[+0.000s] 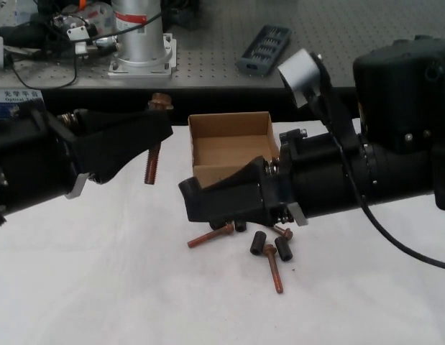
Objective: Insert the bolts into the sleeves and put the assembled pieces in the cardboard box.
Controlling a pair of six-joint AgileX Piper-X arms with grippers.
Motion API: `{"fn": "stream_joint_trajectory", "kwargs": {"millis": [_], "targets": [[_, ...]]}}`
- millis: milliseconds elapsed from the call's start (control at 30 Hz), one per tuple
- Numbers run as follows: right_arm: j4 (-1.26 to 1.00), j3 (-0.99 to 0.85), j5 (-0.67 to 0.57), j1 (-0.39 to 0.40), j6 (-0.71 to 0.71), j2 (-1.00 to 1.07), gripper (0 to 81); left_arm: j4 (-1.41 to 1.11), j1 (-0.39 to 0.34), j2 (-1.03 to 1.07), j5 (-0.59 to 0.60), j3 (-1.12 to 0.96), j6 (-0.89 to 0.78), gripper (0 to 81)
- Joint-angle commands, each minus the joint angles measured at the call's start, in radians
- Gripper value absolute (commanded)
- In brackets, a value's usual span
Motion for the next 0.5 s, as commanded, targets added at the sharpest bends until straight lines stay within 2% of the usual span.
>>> {"fn": "stream_joint_trajectory", "kwargs": {"millis": [0, 233, 467], "targets": [[-0.011, -0.004, -0.052, -0.005, -0.012, -0.001, 2.9, -0.020, -0.001, -0.012, -0.008, -0.004, 0.018, 0.6], [-0.023, -0.004, -0.099, -0.002, -0.008, -0.001, 2.9, -0.029, -0.001, -0.012, 0.015, -0.004, 0.018, 0.6], [-0.090, -0.004, -0.095, 0.051, -0.003, -0.001, 2.9, -0.050, -0.001, -0.012, 0.047, -0.004, 0.005, 0.6]]}}
